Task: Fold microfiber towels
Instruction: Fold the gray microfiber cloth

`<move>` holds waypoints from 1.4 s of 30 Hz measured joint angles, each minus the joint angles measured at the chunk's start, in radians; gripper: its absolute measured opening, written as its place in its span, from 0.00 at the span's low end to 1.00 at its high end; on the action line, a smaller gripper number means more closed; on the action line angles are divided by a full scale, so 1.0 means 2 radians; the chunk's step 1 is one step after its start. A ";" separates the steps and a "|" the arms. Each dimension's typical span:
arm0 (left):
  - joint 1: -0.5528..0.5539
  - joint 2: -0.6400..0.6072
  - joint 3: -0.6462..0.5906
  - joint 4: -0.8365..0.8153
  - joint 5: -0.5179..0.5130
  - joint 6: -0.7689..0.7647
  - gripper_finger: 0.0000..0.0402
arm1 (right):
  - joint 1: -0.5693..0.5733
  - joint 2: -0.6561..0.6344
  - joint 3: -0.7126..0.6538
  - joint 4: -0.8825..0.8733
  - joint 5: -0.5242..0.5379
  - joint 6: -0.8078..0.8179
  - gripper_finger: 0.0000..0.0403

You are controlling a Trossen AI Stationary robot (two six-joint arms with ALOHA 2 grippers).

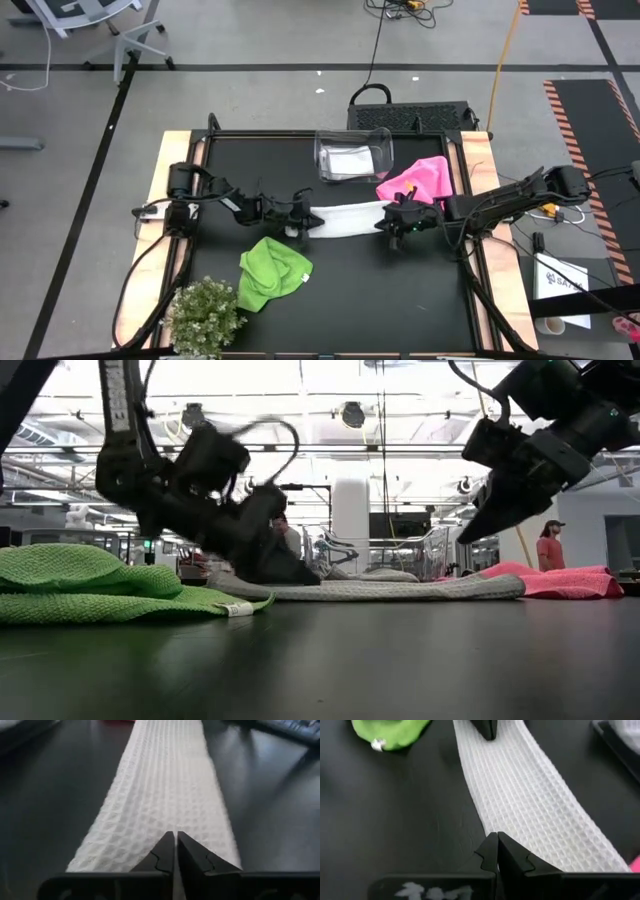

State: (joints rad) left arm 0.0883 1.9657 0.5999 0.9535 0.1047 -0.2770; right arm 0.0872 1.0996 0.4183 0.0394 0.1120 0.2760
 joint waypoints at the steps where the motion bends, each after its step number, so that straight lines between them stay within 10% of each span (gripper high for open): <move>1: 0.000 -0.014 0.000 -0.001 0.001 -0.008 0.06 | 0.000 0.000 0.000 0.003 0.000 0.000 0.00; 14: -0.034 -0.193 0.002 -0.219 -0.078 0.043 0.03 | 0.000 0.000 0.035 0.038 0.026 -0.021 0.00; 28: -0.068 -0.152 0.003 -0.275 -0.141 0.043 0.01 | -0.002 0.000 0.064 0.033 0.076 0.047 0.00; 33: -0.068 -0.135 0.004 -0.296 -0.141 0.033 0.02 | -0.009 0.000 0.123 -0.147 0.075 0.164 0.00; 42: -0.068 -0.120 0.005 -0.312 -0.147 0.017 0.01 | -0.010 0.000 0.232 -0.251 0.100 0.102 0.00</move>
State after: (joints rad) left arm -0.0479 1.7267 0.6102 0.3299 -0.1890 -0.2424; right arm 0.0676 1.0992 0.8815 -0.4616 0.3116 0.4795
